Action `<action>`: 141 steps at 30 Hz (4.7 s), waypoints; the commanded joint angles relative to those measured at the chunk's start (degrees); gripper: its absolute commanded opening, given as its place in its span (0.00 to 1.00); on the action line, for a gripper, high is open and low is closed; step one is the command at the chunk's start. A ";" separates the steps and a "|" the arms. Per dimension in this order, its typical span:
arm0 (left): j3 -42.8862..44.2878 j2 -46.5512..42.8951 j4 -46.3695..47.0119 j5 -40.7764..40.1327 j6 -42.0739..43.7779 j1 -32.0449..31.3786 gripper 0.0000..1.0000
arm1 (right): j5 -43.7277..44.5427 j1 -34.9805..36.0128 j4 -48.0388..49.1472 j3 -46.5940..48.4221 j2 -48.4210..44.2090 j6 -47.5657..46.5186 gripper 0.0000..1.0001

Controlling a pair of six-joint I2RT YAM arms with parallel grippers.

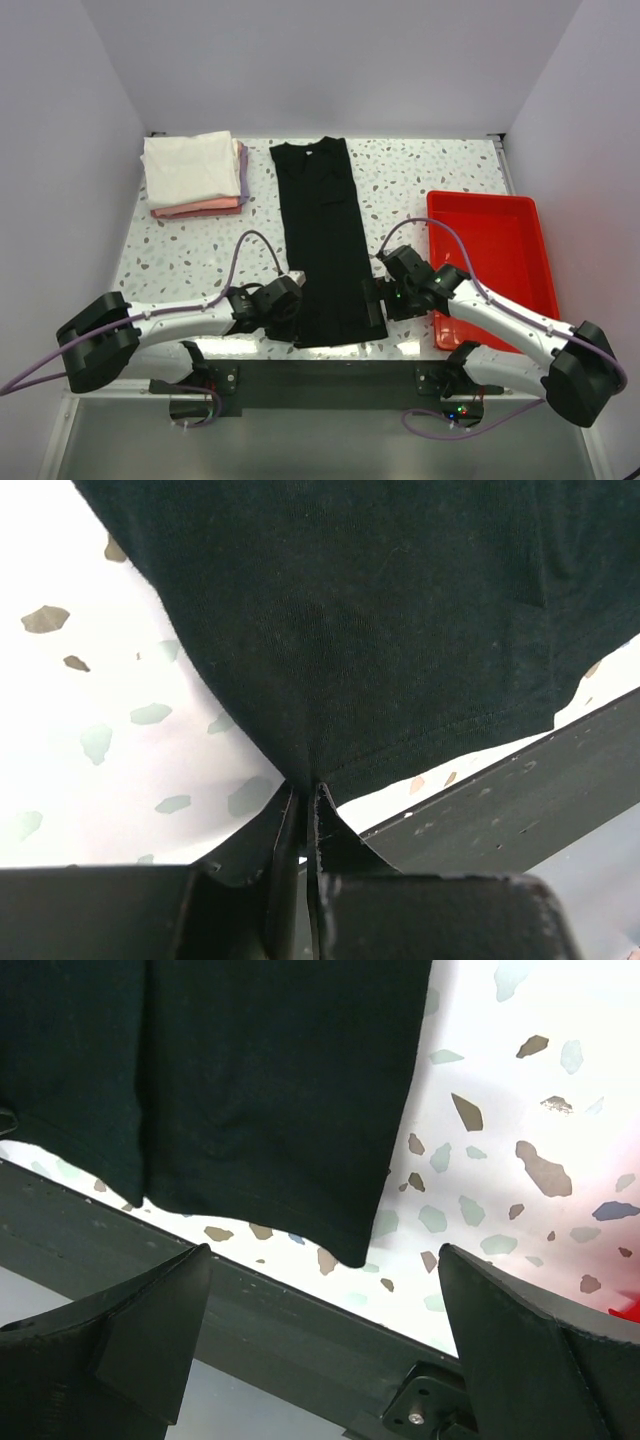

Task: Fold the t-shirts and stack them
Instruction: Fold the tshirt

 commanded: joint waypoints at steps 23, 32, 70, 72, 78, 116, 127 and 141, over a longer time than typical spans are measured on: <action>-8.22 -10.44 -1.38 1.21 -10.04 -0.34 0.00 | -12.47 -0.07 11.75 -8.91 6.69 5.40 0.40; -11.57 -17.37 -1.03 1.65 -14.71 -0.43 0.00 | -18.97 0.02 14.21 -10.75 2.21 7.07 0.00; 30.88 15.38 6.34 2.09 13.86 35.42 0.00 | -8.97 -18.18 13.25 38.10 33.30 -7.16 0.00; 31.41 16.80 7.57 3.40 14.12 36.13 0.00 | -8.44 -18.35 13.95 40.38 34.98 -7.86 0.00; 35.71 21.98 9.08 5.87 16.66 38.15 0.00 | -9.22 -19.41 12.20 47.07 41.75 -10.76 0.00; 38.01 25.62 11.18 9.39 17.38 41.67 1.00 | -15.02 -23.27 9.11 57.38 51.96 -10.59 0.99; 18.24 5.57 8.81 6.05 12.89 41.58 1.00 | -25.56 -15.11 15.97 46.11 43.42 -11.47 0.99; 6.02 -10.96 -2.09 2.79 10.78 41.67 1.00 | -23.41 -7.72 27.74 71.41 70.13 -2.94 0.99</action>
